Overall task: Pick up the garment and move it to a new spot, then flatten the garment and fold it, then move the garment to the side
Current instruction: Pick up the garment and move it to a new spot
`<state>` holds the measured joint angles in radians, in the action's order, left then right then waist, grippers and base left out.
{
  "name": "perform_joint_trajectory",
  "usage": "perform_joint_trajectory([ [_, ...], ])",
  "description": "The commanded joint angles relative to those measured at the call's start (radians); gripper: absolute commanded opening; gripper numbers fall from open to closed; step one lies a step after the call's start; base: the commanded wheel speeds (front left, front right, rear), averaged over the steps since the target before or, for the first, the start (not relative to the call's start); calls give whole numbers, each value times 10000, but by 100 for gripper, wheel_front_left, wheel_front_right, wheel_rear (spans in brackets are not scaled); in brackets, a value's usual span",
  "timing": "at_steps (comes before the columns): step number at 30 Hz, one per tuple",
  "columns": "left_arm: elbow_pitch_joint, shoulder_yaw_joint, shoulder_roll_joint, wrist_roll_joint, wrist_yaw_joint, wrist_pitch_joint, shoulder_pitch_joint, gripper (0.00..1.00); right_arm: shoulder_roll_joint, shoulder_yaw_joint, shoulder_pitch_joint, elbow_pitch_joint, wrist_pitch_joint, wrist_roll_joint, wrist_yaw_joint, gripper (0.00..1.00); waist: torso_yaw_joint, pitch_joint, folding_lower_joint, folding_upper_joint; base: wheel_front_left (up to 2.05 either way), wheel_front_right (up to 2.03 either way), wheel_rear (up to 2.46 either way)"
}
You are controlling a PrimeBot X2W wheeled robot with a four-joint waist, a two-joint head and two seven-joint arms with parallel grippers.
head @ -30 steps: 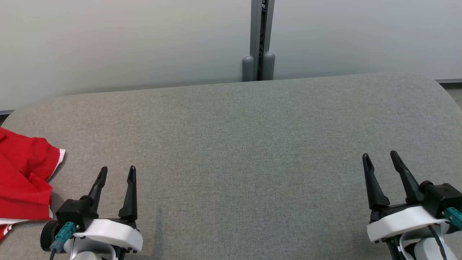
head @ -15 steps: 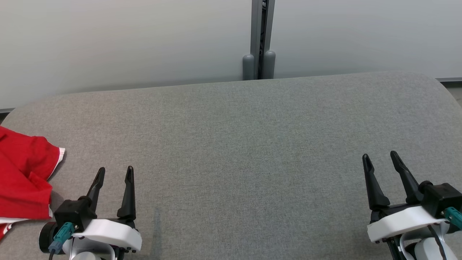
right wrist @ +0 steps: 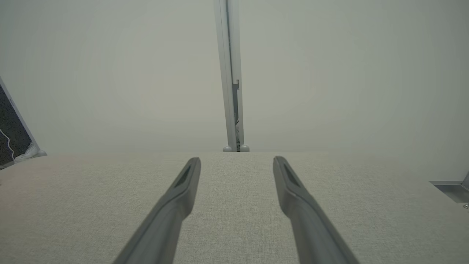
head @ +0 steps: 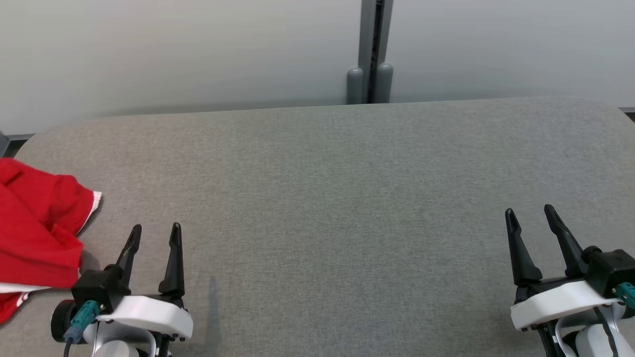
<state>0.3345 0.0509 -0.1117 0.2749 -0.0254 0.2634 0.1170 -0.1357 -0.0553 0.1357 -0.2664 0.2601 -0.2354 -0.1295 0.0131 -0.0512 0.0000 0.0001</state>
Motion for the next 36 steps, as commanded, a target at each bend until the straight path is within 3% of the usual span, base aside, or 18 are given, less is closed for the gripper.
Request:
perform_joint_trajectory([
  [1, -38, -40, -62, 33, 35, 25, 238, 100, -72, 9, 130, 56, 69, 43, -22, 100, -142, -51, 0, -1, 0, 0, 0],
  [25, -425, -775, 89, 273, 29, 17, 87, 100, -188, -260, 338, 71, 56, 162, -22, 100, -3717, -318, 0, -1, 0, 0, 0],
  [36, -494, -1049, 142, 290, -67, 17, -5, 100, -220, -306, 408, -10, 56, 251, -22, 100, -4293, -391, 0, -1, 0, 0, 0],
])
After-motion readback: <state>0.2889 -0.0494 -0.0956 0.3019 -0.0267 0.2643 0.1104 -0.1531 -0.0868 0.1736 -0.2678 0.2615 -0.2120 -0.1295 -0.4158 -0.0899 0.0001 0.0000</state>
